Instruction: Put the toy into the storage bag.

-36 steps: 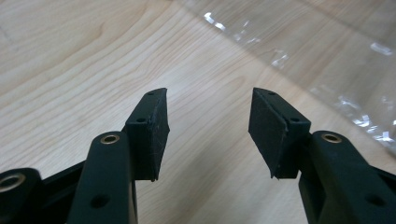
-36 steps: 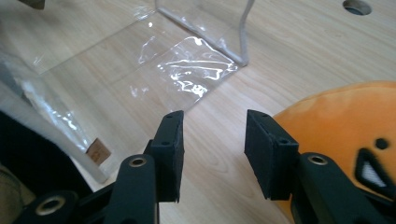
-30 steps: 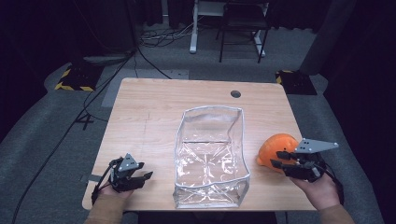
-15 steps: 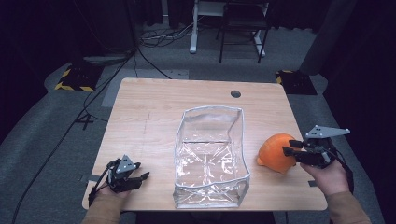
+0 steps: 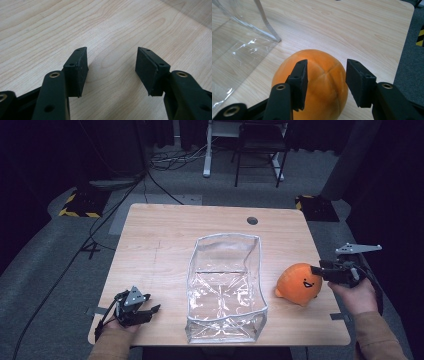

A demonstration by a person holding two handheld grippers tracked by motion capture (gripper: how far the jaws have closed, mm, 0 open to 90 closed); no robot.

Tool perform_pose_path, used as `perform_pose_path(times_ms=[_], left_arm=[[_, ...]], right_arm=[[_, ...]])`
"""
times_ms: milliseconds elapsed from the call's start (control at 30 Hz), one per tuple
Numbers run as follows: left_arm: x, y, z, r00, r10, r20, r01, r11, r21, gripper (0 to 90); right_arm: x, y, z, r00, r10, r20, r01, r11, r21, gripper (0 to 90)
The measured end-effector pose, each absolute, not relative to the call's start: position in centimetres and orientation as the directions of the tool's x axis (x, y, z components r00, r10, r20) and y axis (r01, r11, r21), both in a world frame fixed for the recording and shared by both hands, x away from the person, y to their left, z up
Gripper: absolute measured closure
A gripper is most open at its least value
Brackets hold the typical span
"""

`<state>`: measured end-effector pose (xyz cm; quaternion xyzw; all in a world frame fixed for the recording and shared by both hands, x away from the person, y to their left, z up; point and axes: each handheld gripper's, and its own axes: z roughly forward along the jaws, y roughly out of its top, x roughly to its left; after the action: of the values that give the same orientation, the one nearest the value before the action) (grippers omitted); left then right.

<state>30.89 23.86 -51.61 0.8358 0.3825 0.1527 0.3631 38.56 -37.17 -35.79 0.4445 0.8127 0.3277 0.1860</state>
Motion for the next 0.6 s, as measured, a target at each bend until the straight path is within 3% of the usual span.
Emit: perform_pose_path(times_ms=[400, 533, 600], left_arm=[[30.9, 23.8, -51.6, 0.661, 0.750, -0.026, 0.530, -0.442, 0.724, 43.4], [30.9, 23.8, -51.6, 0.661, 0.750, -0.026, 0.530, -0.442, 0.724, 43.3], [30.9, 23.8, -51.6, 0.661, 0.750, -0.026, 0.530, -0.442, 0.724, 43.3]], right_arm=[[40.4, -37.0, -37.4, -0.532, 0.842, 0.095, 0.672, 0.351, 0.652, 42.0], [40.2, -36.5, -37.7, -0.542, 0.830, 0.133, 0.686, 0.346, 0.640, 51.7], [40.0, -36.1, -37.6, -0.550, 0.827, 0.118, 0.679, 0.360, 0.639, 61.8]])
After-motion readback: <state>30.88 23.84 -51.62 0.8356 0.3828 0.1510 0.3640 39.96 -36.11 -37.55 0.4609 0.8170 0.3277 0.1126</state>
